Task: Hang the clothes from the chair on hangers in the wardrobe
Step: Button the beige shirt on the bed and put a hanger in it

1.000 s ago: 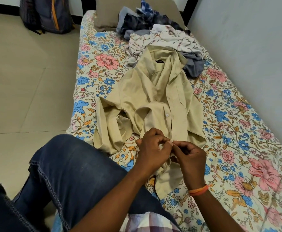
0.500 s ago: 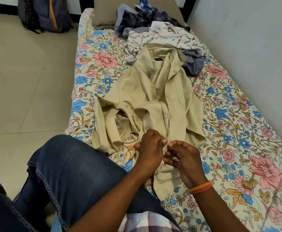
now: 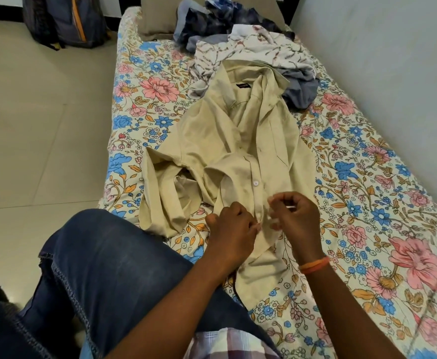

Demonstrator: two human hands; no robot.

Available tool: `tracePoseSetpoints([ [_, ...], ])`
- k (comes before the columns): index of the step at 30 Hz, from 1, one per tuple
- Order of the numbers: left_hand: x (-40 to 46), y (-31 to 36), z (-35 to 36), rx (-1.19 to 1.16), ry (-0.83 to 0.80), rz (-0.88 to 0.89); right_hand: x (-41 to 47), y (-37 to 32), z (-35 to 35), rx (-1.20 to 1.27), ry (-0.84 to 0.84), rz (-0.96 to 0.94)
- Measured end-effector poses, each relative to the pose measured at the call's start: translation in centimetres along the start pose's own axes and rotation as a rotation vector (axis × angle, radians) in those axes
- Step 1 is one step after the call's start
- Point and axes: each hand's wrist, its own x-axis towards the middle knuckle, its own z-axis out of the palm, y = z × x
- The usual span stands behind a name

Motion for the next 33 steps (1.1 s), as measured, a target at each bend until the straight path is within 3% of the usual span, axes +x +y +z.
tracePoseSetpoints([
  [3,-0.2,0.0,-0.1,0.098,0.031,0.041,2.2,-0.2,1.5,-0.177,0.061,-0.148],
  [7,0.7,-0.3,-0.4,-0.003,0.085,0.109,3.9,0.4,2.7,-0.278,0.07,-0.197],
  [10,2.2,0.3,-1.3,-0.202,0.134,0.06,4.2,0.8,2.9,-0.299,0.074,-0.189],
  [17,6.2,0.5,-1.3,-0.393,0.335,-0.125,4.7,0.6,2.7,-0.335,0.046,-0.229],
  [25,7.7,-1.1,1.2,-0.352,0.24,-0.164,4.5,2.4,2.9,-0.648,-0.009,-0.461],
  [30,8.5,-0.4,1.0,-0.387,0.209,-0.268,5.1,2.9,3.2,-0.541,0.061,-0.343],
  [33,8.3,-0.3,0.9,-0.417,0.167,-0.236,4.3,2.6,3.5,-0.349,0.132,-0.276],
])
